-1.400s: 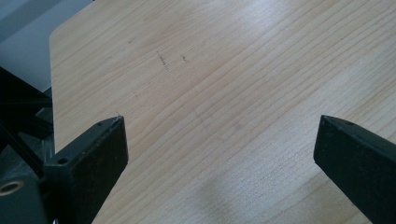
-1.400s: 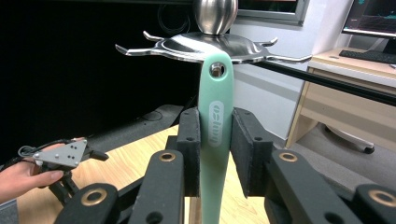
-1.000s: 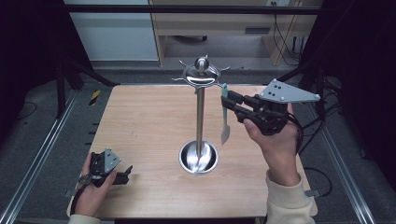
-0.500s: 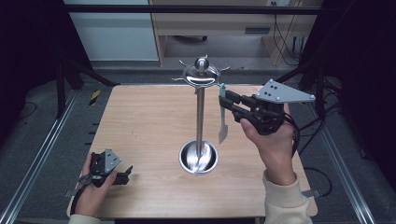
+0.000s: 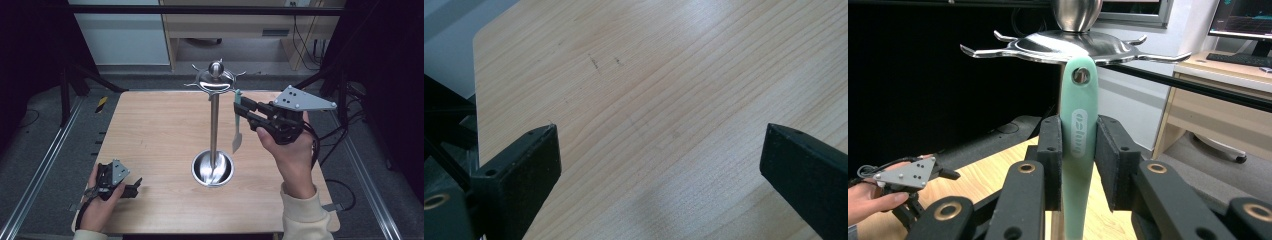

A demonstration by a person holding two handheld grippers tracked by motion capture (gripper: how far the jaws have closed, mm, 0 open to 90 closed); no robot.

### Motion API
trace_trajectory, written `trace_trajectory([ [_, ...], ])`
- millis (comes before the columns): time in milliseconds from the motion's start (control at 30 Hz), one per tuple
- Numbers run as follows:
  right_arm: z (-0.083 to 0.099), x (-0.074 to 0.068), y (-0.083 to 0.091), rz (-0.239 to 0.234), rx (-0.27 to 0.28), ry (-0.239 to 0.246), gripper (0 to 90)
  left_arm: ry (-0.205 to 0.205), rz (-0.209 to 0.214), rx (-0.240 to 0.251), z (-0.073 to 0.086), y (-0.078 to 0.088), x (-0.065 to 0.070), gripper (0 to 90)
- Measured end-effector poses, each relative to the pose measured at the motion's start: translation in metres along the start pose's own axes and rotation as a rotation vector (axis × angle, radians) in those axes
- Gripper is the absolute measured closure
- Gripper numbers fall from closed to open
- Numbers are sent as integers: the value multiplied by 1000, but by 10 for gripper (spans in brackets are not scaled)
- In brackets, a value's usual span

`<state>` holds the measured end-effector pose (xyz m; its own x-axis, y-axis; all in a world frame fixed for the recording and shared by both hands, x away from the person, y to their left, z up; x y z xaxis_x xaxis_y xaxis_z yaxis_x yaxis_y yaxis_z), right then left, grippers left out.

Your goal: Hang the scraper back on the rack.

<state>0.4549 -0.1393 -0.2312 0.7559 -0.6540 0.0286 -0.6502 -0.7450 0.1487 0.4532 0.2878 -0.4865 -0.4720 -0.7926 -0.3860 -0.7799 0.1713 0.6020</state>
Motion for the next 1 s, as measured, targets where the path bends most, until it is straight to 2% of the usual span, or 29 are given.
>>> trace_trajectory([
  [467, 1, 2, 3, 1, 5, -16, 691, -3, 5, -2, 0, 0, 0, 28],
  [633, 2, 6, 10, 43, -1, -25, 638, 1, 3, 4, -1, 0, 0, 28],
  [833, 9, 18, 16, 117, -21, -46, 540, -4, 4, 2, -2, 0, 0, 28],
  [900, 10, 20, 17, 122, -28, -45, 511, -4, 4, 1, -1, -1, 0, 27],
  [1000, 15, 26, 16, 160, -46, -43, 402, -4, 2, 2, -1, 0, 0, 27],
])
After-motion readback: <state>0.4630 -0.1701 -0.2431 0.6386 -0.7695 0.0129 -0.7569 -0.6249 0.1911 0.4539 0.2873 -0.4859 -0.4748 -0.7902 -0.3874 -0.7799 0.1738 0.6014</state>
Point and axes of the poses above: each handheld gripper's, and its own axes: y roughly backward along the jaws, z roughly out of its underside, x roughly to its right, the point moved 2 cm from there along -y, roughly forward along the jaws, and after that the axes turned 2 degrees about -z, right-handed, at the moved point
